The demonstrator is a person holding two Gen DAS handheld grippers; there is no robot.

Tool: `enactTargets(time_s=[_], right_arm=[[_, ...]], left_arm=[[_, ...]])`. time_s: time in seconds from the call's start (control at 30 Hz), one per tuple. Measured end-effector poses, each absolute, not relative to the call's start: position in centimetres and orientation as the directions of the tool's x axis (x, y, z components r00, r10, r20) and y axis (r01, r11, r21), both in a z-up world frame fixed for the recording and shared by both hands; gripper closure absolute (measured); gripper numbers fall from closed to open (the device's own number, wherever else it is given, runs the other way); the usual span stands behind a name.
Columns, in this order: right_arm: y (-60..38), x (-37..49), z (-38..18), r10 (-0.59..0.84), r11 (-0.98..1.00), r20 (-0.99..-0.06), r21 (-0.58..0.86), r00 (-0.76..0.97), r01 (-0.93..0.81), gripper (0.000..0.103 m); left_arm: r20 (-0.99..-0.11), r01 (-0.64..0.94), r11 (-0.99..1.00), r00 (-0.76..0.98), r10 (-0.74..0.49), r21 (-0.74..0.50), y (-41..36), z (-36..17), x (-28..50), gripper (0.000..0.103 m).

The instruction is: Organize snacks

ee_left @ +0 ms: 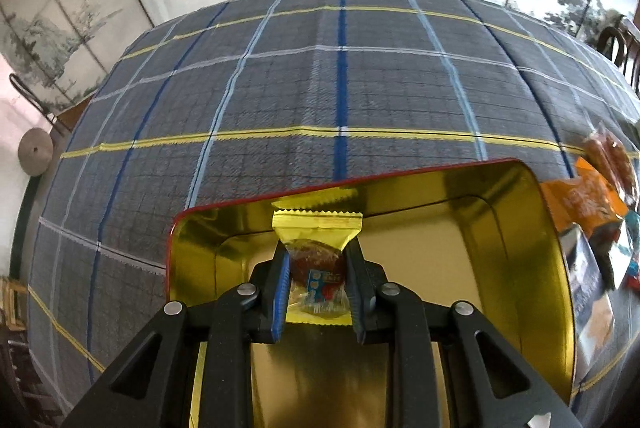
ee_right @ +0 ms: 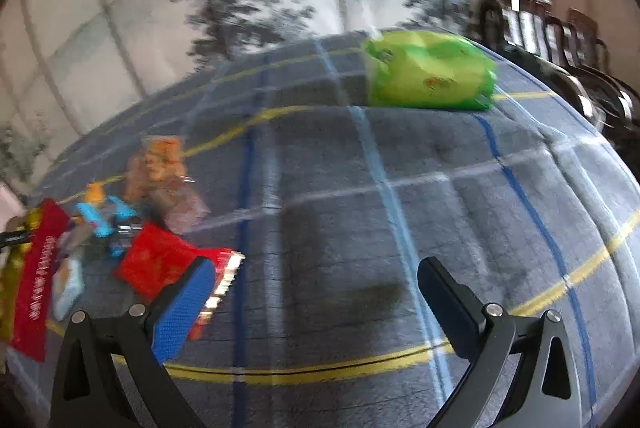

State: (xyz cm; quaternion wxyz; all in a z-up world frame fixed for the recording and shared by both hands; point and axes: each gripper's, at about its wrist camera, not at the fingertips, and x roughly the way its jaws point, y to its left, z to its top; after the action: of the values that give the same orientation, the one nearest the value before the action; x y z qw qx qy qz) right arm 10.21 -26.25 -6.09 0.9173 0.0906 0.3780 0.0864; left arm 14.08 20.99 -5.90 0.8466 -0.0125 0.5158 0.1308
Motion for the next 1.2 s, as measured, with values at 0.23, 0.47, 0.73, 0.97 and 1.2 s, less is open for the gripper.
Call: enactTargets(time_s=[0.23, 0.47, 0.73, 0.97, 1.2], right_arm=[[-21.9, 11.0, -2.7, 0.392, 0.874, -0.703, 0.082, 0.593, -0.480, 0.000], [-15.2, 12.3, -4.0, 0.347, 0.665, -0.834, -0.103, 0.428, -0.740, 0.000], [-13.7, 16.3, -5.9, 0.297, 0.599, -0.917, -0.040, 0.268, -0.800, 0.006], [-12.8, 17.3, -5.5, 0.230, 0.660, -0.946, -0.020, 0.227, -0.751, 0.042], [-13.4, 15.4, -5.1, 0.207, 0.708, -0.944, -0.037, 0.257, -0.705, 0.056]], left_arm=[[-0.837, -0.252, 0.963, 0.501, 0.218, 0.100, 20.5, -3.6, 12.3, 0.038], [-0.817, -0.258, 0.965, 0.565, 0.117, -0.040, 19.0, -0.5, 8.1, 0.029], [-0.815, -0.196, 0.978, 0.578, 0.052, -0.076, 15.3, 0.5, 3.0, 0.024], [-0.798, -0.185, 0.976, 0.603, 0.019, -0.116, 13.1, 1.1, -0.3, 0.021], [-0.803, -0.180, 0.971, 0.596, -0.020, -0.158, 12.7, 0.6, -2.6, 0.020]])
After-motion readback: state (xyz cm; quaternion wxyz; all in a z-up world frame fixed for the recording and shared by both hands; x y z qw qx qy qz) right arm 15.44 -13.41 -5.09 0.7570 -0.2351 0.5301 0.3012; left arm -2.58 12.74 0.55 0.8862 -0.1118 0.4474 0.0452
